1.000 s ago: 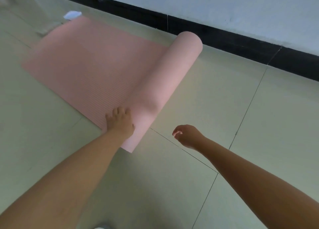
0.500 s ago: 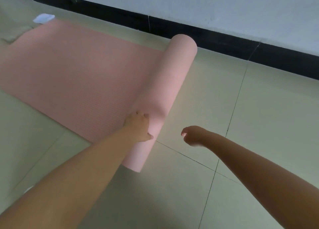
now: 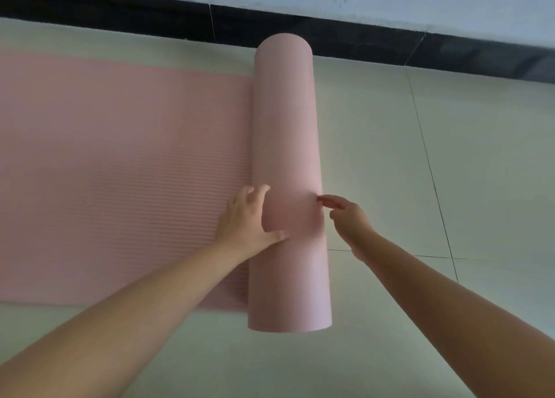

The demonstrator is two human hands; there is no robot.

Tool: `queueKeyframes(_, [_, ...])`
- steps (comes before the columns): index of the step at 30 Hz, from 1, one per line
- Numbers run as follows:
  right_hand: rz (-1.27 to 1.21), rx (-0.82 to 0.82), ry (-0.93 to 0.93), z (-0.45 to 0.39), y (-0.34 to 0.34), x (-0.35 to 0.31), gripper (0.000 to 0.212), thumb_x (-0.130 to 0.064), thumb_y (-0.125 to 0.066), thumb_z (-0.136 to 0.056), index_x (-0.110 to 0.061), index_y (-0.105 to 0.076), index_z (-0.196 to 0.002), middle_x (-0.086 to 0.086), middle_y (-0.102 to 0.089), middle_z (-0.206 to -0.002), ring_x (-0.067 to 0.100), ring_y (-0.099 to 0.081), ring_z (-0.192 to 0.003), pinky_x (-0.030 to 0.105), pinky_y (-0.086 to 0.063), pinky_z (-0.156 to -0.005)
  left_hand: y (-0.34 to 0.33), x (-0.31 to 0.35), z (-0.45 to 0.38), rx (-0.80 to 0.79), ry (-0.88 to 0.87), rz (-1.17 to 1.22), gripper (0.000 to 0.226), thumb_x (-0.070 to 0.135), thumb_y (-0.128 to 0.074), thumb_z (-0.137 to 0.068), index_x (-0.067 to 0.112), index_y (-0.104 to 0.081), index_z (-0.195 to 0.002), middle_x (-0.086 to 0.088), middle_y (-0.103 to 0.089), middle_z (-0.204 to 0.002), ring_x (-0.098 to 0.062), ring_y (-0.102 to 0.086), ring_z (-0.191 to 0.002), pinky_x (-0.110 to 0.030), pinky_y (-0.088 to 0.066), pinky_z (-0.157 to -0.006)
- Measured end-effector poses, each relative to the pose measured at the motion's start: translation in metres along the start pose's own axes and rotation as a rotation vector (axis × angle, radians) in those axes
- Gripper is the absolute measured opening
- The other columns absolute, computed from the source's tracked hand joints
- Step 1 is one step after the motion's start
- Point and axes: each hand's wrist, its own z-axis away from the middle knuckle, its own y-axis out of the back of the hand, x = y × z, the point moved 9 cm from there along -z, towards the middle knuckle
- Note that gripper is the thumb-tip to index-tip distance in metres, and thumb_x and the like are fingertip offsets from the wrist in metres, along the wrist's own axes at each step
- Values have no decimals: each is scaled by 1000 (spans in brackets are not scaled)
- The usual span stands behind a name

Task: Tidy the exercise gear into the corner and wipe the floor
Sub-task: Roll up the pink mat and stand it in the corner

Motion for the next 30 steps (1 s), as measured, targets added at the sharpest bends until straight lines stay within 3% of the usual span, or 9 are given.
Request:
queueKeyframes(5, [37, -12, 79, 30, -66, -67, 44, 0, -34, -91, -15, -56, -126, 5, -57, -129, 16, -54, -85, 19, -40, -73, 39, -89, 7, -19, 150, 234, 71, 13, -68, -81, 9, -34, -143, -13, -40, -144, -26, -35, -135, -32, -27, -112])
queueKeyframes(7, [27, -142, 150, 38, -97, -90, 48, 3, -29, -89, -15, -57, -122, 5, -63, -109, 10, -52, -66, 15, -39, -62, 57, -121, 11, 76, 282, 382, 57, 5, -59, -85, 7, -40, -139, -15, -44, -142, -28, -42, -132, -37, -34, -111])
queueKeyframes(9, [1, -245, 269, 46, -117, -110, 45, 9, -26, -86, -12, -60, -107, 2, -61, -82, 14, -57, -67, 12, -45, -66, 75, -139, 16, 207, 345, 459, 47, 4, -56, -88, 3, -45, -134, -16, -49, -137, -28, -48, -127, -38, -38, -108])
queueKeyframes(11, [38, -225, 356, 43, -121, -125, 40, 8, -30, -86, -10, -64, -97, 1, -59, -73, 19, -56, -69, 14, -44, -58, 89, -143, 23, 311, 361, 415, 42, 9, -57, -90, 1, -49, -130, -16, -52, -133, -27, -49, -126, -35, -35, -105])
queueKeyframes(14, [137, -26, 488, 20, -104, -139, 36, 7, -37, -87, -1, -66, -107, 1, -54, -89, 20, -50, -79, 22, -38, -67, 98, -135, 28, 377, 318, 286, 47, 17, -64, -87, 0, -52, -129, -19, -52, -131, -30, -44, -127, -34, -31, -106])
queueKeyframes(17, [85, 42, 307, -14, -90, -113, 41, 2, -36, -88, -5, -56, -123, 7, -57, -114, 25, -54, -107, 24, -39, -82, 85, -131, 31, 330, 330, 221, 61, 27, -74, -78, 2, -52, -130, -17, -50, -131, -30, -42, -128, -33, -30, -108])
queueKeyframes(20, [70, -47, 113, -27, -96, -69, 42, -8, -38, -92, -9, -48, -133, 10, -50, -136, 26, -48, -124, 31, -40, -98, 52, -121, 38, 183, 395, 196, 78, 50, -72, -68, 8, -51, -131, -14, -47, -130, -27, -40, -127, -30, -29, -106])
queueKeyframes(24, [97, -74, 161, -19, -100, -47, 36, -10, -41, -94, -6, -54, -128, 10, -46, -140, 25, -40, -131, 30, -31, -109, 45, -111, 35, 157, 455, 177, 68, 31, -72, -79, 12, -42, -137, -11, -43, -137, -26, -35, -132, -30, -26, -108])
queueKeyframes(30, [68, -131, 200, -6, -111, -50, 40, -10, -35, -95, -17, -52, -131, 6, -46, -139, 24, -38, -131, 33, -33, -109, 64, -70, 31, 125, 287, -186, 49, 14, -55, -91, 30, -46, -137, 1, -34, -146, -24, -33, -132, -31, -34, -106])
